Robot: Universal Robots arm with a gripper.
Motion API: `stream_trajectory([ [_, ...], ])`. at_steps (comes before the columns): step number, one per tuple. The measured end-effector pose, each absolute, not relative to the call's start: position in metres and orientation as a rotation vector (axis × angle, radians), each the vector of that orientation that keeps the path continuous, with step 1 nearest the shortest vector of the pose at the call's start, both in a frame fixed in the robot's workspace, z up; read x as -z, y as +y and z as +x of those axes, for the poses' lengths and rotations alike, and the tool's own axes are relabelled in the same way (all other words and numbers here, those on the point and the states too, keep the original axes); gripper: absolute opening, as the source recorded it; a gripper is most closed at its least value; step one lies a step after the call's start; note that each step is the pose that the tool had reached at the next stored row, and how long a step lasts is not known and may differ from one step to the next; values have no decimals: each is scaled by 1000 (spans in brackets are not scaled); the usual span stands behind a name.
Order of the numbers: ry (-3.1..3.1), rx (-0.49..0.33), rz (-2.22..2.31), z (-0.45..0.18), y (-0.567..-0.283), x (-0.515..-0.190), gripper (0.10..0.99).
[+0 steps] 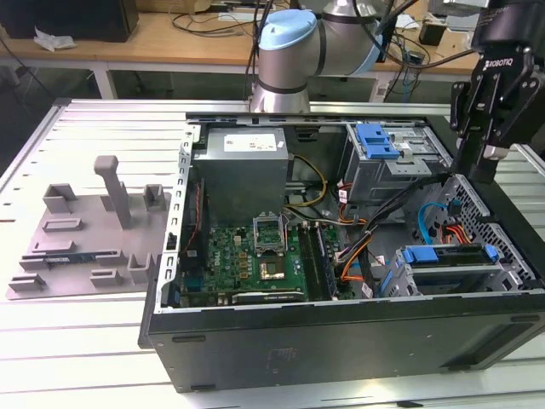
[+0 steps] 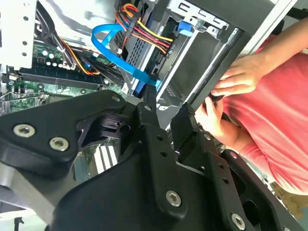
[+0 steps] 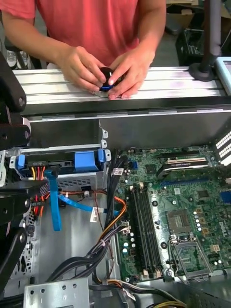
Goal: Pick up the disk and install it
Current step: 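Insert the second disk wire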
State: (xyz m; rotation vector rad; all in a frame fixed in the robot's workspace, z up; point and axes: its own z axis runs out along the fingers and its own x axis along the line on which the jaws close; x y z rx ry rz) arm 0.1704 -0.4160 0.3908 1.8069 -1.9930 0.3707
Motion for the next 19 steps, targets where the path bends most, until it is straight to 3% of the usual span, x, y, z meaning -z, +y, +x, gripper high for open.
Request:
stream_trajectory([
  [19, -1987, -388, 1811, 167, -420, -360, 396],
])
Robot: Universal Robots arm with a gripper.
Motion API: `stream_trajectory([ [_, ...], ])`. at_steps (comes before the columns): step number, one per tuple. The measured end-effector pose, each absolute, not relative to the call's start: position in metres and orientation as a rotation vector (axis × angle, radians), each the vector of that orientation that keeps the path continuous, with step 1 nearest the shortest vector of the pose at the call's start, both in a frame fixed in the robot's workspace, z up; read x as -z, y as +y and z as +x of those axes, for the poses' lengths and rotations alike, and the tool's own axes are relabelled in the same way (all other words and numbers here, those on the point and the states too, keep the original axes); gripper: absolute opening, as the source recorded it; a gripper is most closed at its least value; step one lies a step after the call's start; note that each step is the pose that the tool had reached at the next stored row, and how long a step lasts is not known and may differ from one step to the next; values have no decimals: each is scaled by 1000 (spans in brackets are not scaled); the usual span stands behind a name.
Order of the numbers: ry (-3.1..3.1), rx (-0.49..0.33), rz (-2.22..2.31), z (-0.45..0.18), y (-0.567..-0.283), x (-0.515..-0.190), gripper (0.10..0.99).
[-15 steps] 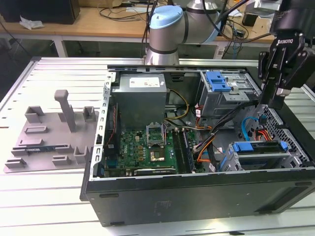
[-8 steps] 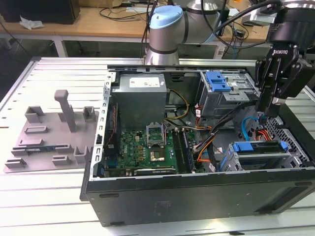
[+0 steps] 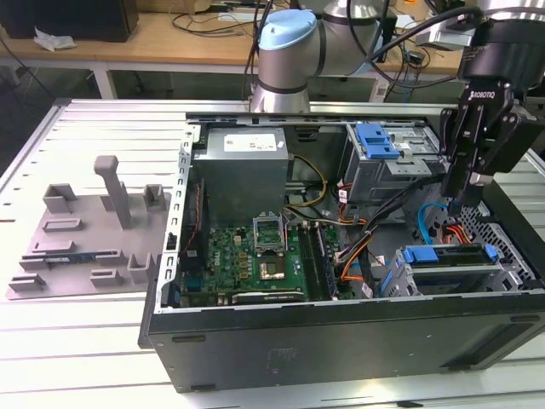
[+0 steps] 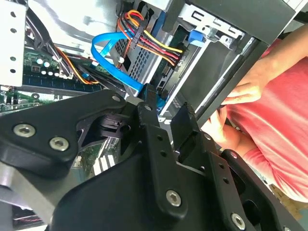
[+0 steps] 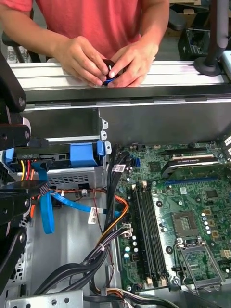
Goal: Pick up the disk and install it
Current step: 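Insert the second disk wire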
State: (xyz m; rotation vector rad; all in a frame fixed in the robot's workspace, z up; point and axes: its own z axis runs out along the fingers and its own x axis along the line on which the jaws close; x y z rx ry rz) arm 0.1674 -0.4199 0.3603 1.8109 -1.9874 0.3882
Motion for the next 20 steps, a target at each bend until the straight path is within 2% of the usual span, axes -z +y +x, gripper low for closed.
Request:
stream_trajectory([
  [20, -2012, -441, 1811, 161, -424, -356, 396],
])
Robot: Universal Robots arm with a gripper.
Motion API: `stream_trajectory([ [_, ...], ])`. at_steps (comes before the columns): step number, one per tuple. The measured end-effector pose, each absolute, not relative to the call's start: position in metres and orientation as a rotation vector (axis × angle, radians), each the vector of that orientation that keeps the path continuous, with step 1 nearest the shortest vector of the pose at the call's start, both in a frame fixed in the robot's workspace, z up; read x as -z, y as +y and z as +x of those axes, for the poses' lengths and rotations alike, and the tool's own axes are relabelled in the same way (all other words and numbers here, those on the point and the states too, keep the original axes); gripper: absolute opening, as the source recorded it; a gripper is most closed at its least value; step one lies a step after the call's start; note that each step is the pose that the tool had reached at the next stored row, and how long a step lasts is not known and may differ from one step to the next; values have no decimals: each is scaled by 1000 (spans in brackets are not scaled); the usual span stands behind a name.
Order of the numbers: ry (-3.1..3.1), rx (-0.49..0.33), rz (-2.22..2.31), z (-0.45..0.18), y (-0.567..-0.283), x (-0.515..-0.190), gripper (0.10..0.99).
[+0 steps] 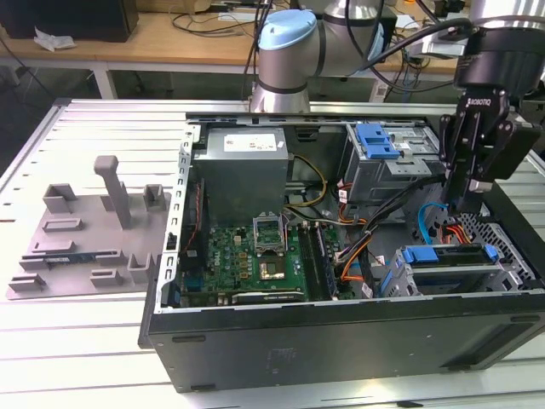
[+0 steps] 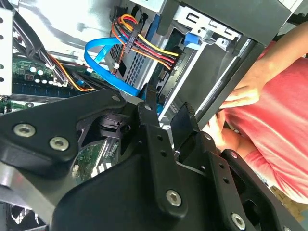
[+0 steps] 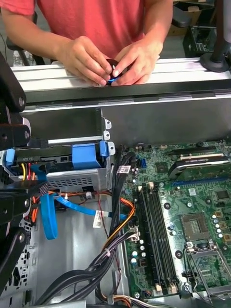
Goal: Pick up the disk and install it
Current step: 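Insert the second disk wire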
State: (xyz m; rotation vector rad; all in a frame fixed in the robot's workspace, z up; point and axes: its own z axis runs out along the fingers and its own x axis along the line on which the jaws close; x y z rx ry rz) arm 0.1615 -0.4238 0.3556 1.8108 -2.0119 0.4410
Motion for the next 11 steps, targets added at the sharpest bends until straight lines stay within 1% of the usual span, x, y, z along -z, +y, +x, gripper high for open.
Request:
stream_trajectory([
  [8, -2025, -461, 1814, 156, -424, -355, 396],
  [10, -2025, -461, 1814, 155, -424, -355, 380],
  [11, -2025, -461, 1814, 155, -424, -355, 306],
])
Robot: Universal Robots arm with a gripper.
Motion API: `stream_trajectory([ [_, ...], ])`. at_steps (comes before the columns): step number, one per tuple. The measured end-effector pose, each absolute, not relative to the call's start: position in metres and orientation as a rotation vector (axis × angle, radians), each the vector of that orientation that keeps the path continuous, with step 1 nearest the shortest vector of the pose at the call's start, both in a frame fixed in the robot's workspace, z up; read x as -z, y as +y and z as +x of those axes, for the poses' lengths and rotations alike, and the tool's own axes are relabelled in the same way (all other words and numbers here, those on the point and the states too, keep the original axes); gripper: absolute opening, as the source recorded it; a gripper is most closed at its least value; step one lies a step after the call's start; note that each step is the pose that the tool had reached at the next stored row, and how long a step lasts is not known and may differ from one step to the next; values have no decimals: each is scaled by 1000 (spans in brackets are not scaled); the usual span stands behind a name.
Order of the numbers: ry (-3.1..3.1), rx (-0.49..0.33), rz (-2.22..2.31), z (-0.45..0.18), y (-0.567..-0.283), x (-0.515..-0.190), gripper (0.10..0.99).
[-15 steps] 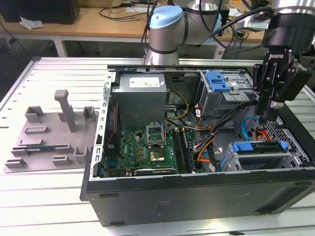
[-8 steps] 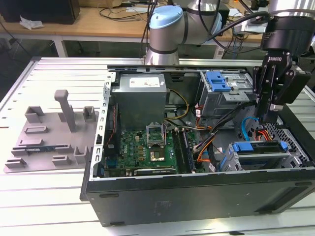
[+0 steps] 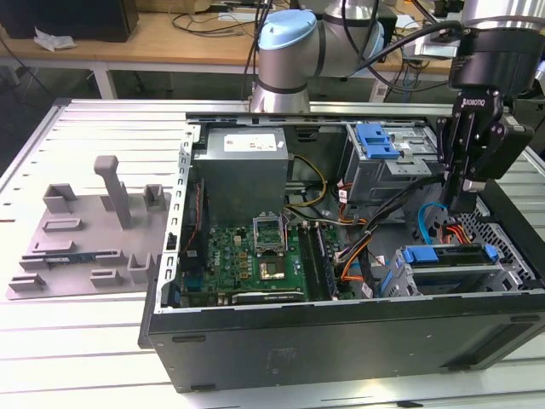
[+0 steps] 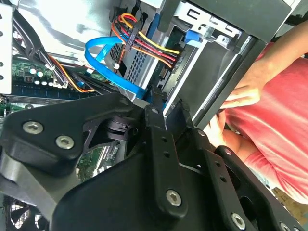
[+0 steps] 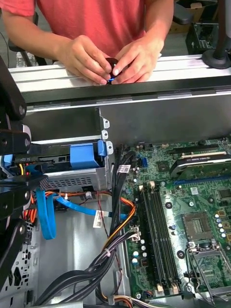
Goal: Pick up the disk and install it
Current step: 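Insert the second disk wire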
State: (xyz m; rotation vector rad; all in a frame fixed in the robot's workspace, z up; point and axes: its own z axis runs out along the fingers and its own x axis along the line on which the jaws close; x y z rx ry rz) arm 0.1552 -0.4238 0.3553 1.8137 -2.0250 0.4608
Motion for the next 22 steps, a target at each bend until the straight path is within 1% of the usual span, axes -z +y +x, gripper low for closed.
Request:
stream_trajectory([
  [18, -2012, -441, 1811, 158, -426, -351, 306],
  [20, -2011, -440, 1811, 158, -426, -351, 294],
  [22, -2011, -440, 1811, 158, -426, -350, 165],
])
